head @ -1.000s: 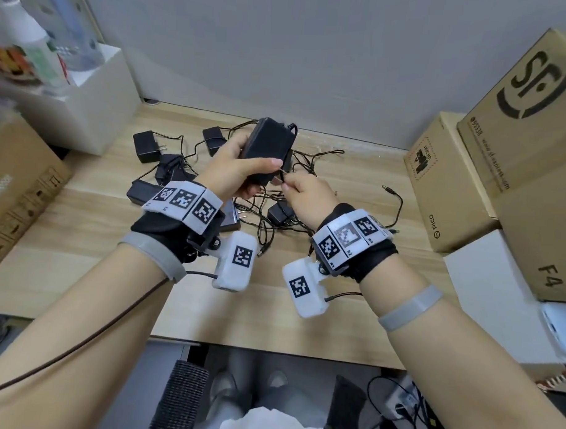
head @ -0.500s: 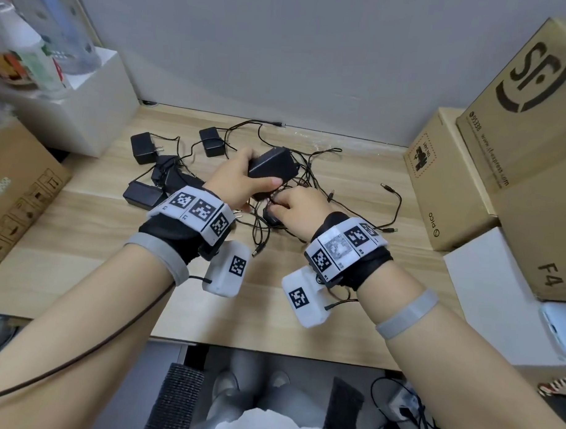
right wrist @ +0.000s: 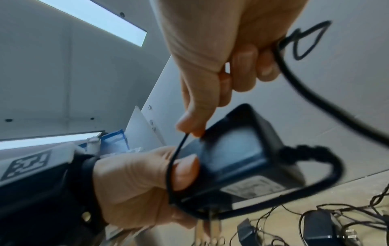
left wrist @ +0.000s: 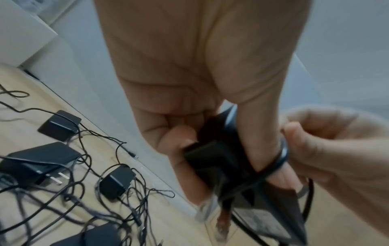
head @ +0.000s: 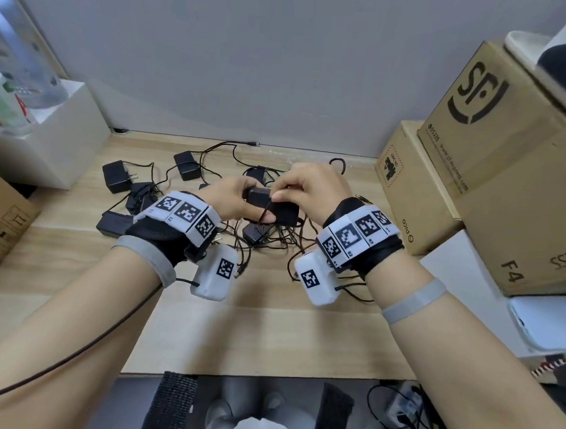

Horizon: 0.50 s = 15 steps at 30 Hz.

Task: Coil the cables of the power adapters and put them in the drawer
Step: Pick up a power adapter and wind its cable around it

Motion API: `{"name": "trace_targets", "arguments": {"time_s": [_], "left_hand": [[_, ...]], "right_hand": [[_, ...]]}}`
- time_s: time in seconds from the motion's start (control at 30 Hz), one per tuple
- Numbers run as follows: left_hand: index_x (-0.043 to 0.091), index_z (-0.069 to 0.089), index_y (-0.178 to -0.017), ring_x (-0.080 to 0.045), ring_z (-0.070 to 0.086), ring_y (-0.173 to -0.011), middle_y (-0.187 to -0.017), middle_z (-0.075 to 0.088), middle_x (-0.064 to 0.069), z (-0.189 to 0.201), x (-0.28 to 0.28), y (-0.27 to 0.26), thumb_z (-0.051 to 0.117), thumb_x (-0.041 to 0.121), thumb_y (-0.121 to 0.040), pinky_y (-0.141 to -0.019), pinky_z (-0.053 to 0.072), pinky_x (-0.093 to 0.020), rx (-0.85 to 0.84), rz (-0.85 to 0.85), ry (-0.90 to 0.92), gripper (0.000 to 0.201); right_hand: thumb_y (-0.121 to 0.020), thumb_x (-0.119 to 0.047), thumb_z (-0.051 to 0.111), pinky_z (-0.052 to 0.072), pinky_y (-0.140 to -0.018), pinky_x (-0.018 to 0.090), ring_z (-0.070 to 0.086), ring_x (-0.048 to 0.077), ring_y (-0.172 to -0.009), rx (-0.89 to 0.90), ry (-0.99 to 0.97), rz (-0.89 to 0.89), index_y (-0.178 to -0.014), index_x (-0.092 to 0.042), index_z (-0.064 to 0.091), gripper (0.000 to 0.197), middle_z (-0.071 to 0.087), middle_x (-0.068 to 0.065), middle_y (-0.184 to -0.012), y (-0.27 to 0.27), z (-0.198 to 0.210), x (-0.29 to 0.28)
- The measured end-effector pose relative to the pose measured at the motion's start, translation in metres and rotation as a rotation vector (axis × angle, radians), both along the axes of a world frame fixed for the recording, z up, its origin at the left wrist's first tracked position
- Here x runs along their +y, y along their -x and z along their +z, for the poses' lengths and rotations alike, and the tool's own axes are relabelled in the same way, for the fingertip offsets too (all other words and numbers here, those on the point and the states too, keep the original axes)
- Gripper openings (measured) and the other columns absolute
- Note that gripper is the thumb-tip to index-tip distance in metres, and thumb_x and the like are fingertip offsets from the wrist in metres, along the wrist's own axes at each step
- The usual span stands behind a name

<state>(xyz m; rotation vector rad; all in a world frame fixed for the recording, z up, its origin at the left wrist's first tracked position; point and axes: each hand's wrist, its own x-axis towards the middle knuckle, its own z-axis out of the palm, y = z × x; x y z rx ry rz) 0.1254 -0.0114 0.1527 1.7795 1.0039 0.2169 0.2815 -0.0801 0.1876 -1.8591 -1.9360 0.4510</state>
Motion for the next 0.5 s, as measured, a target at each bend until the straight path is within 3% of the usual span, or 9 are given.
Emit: {"name": "trace_targets", "arguments": {"time_s": [0.07, 0.13, 0.23, 0.3, 0.33, 0.4, 0.5], "left_hand": [[0.016, 0.059, -0.088, -0.001, 0.054, -0.055, -0.069, 0.058, 0.005, 0.011, 0.006, 0.001, 0.077, 0.013, -0.069, -0.054, 0.041, -0.012, -0.069, -0.053, 0.056, 0.026], [0.017, 0.06, -0.085, 0.0, 0.056, -0.057, -0.07, 0.061, 0.005, 0.021, 0.014, 0.0, 0.08, 0.016, -0.065, -0.06, 0.044, -0.016, -0.106, -0.126, 0.078, 0.028], [0.015, 0.062, -0.093, -0.012, 0.062, -0.073, -0.085, 0.063, -0.004, 0.033, 0.019, -0.002, 0.09, 0.044, -0.04, -0.072, 0.049, -0.025, -0.2, -0.223, 0.143, 0.067], [0.014, 0.064, -0.099, -0.023, 0.061, -0.08, -0.093, 0.061, -0.015, 0.038, 0.021, -0.004, 0.091, 0.047, -0.037, -0.073, 0.048, -0.033, -0.343, -0.238, 0.252, 0.075], [0.013, 0.064, -0.102, -0.028, 0.058, -0.082, -0.096, 0.059, -0.019, 0.04, 0.022, -0.006, 0.091, 0.043, -0.04, -0.073, 0.046, -0.037, -0.432, -0.231, 0.302, 0.074], [0.009, 0.062, -0.103, -0.028, 0.06, -0.079, -0.092, 0.063, -0.016, 0.048, 0.022, -0.014, 0.091, 0.034, -0.045, -0.07, 0.049, -0.036, -0.618, -0.143, 0.34, 0.07], [0.01, 0.06, -0.093, -0.011, 0.055, -0.065, -0.08, 0.059, -0.004, 0.062, 0.018, -0.034, 0.074, 0.015, -0.073, -0.054, 0.043, -0.017, -0.759, 0.116, 0.249, 0.025]], "right_hand": [[-0.082, -0.03, 0.064, 0.046, -0.078, 0.033, 0.058, 0.015, -0.088, 0.064, -0.079, -0.054, -0.084, -0.025, 0.072, 0.01, 0.062, -0.009, -0.081, -0.008, 0.001, 0.003], [-0.083, -0.027, 0.062, 0.046, -0.08, 0.038, 0.058, 0.019, -0.087, 0.135, -0.139, -0.104, -0.081, -0.022, 0.071, 0.01, 0.061, -0.008, -0.08, -0.014, 0.003, 0.007], [-0.088, -0.024, 0.057, 0.043, -0.078, 0.037, 0.056, 0.022, -0.084, 0.113, -0.19, -0.104, -0.085, -0.016, 0.07, 0.015, 0.058, -0.003, -0.08, -0.017, 0.007, 0.012], [-0.09, -0.017, 0.054, 0.041, -0.079, 0.037, 0.054, 0.024, -0.083, 0.073, -0.212, -0.12, -0.086, -0.013, 0.067, 0.014, 0.055, -0.002, -0.08, -0.02, 0.007, 0.018], [-0.089, -0.013, 0.053, 0.043, -0.081, 0.038, 0.054, 0.025, -0.083, 0.053, -0.22, -0.136, -0.086, -0.012, 0.066, 0.013, 0.056, -0.002, -0.08, -0.02, 0.007, 0.022], [-0.091, -0.008, 0.049, 0.046, -0.086, 0.042, 0.056, 0.031, -0.092, 0.072, -0.177, -0.198, -0.094, -0.007, 0.064, 0.016, 0.063, 0.01, -0.091, -0.019, 0.01, 0.029], [-0.095, -0.014, 0.042, 0.045, -0.084, 0.036, 0.057, 0.036, -0.101, 0.119, -0.042, -0.254, -0.109, -0.002, 0.059, 0.025, 0.063, 0.02, -0.11, -0.01, 0.019, 0.036]]}}
